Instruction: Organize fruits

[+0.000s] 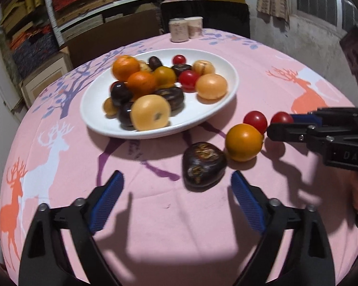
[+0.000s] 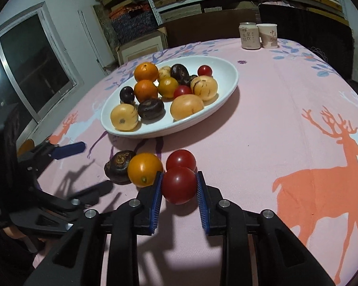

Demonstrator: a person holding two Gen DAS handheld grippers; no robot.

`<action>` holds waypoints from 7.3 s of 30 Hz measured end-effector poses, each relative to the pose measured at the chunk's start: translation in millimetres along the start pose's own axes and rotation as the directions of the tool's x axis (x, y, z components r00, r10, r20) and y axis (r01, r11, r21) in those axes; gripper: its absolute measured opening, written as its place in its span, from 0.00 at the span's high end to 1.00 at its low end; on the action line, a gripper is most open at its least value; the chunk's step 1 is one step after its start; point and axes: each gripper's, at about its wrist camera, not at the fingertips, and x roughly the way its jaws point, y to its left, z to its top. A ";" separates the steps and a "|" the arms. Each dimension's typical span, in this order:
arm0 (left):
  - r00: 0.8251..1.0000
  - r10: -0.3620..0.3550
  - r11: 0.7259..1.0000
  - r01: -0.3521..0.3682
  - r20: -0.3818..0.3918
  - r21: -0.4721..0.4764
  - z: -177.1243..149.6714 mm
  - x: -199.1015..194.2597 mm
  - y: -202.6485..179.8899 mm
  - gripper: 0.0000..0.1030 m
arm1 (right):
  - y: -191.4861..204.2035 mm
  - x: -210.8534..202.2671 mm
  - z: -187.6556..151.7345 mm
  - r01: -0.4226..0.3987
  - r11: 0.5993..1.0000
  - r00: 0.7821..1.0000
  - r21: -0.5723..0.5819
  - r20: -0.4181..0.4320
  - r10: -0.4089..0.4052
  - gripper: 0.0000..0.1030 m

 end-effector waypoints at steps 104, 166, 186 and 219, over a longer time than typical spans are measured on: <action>0.986 -0.166 0.985 0.164 0.026 0.052 27.0 8.5 -55.3 0.31 | -24.9 -41.2 37.7 -0.012 0.997 0.997 0.074 0.075 0.006 0.49; 0.979 -0.179 0.971 0.192 0.098 -0.144 94.7 23.0 43.9 0.64 | 24.8 56.2 172.9 0.033 0.999 0.999 -0.031 -0.028 -0.034 0.72; 0.981 -0.181 0.972 0.190 0.074 -0.135 102.0 45.5 44.1 0.64 | 17.5 95.7 179.8 0.052 0.998 0.996 -0.029 -0.069 -0.054 0.72; 0.998 -0.054 0.960 0.063 0.038 -0.272 53.7 -19.6 67.7 0.07 | -3.7 24.8 132.5 0.140 0.989 0.990 0.049 -0.003 -0.140 0.21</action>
